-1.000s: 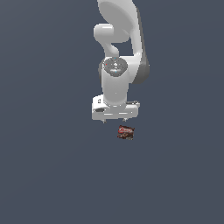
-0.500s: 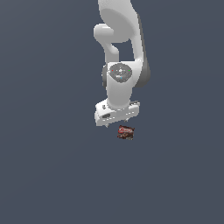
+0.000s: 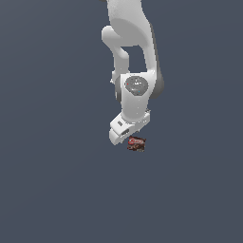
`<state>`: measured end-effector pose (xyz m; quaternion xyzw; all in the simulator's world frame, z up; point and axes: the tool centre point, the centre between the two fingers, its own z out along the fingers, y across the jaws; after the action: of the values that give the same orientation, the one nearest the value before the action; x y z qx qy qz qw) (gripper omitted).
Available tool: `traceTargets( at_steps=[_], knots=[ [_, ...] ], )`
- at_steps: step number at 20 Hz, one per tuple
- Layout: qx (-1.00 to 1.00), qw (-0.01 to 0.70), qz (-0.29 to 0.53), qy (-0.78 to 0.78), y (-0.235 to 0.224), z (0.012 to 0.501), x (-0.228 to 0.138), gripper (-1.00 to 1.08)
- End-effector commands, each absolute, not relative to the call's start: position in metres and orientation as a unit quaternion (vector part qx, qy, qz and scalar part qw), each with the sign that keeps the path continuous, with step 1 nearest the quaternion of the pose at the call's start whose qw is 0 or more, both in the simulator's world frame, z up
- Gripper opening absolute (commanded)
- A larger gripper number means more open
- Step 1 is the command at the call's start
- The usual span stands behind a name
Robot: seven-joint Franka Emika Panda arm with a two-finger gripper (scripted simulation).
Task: Pick up the object and move it to a goal position.
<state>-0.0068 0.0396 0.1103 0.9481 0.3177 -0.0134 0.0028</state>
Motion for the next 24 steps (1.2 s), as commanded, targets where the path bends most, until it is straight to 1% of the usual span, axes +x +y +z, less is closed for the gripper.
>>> traceTargets(
  at_steps=[1,14,24],
  knots=[
    [0.934,0.003,-0.012,0.357,0.044,0.104,-0.007,1.0],
    [0.842,0.002,-0.005,0.539,0.068,0.077,-0.011,1.0],
    [0.794,0.0,-0.001,0.608,0.079,0.067,-0.013,1.0]
  ],
)
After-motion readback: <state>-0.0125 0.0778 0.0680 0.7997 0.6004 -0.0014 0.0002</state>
